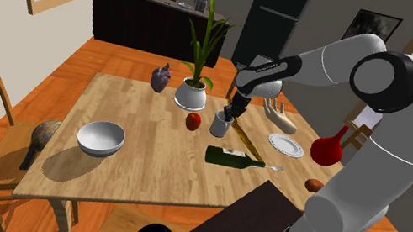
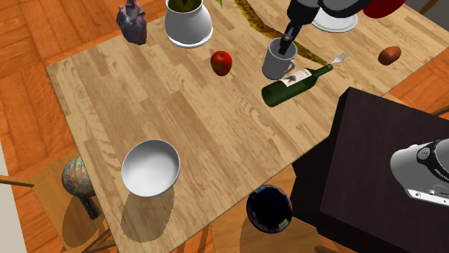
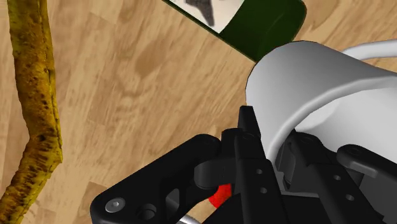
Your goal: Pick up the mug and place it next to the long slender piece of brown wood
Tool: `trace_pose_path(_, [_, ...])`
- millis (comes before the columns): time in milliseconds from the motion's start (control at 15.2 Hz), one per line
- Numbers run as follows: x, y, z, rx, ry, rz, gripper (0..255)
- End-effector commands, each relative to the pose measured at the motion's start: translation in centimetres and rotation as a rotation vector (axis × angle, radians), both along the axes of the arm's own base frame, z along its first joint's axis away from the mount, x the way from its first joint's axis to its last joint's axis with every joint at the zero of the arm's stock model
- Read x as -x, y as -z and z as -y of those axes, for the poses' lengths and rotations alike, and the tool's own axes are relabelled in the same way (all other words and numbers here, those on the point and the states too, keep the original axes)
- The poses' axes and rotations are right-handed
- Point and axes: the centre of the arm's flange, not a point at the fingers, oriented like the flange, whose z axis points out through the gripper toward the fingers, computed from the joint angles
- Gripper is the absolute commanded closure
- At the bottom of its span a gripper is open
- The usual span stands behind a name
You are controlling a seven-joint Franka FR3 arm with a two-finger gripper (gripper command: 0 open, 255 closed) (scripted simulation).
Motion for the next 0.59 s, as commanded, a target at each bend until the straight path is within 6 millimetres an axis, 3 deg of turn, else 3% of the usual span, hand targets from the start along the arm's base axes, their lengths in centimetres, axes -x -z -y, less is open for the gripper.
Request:
trace_pose_path(0, [1.2,0.1,2.7,0.000,-0.002,0.000,255])
trace_pose_path(396, [4.0,0.1,10.2,0.000,-0.002,0.000,255])
trace_pose_path(528, [4.0,1.1,10.2,0.000,-0.002,0.000,255])
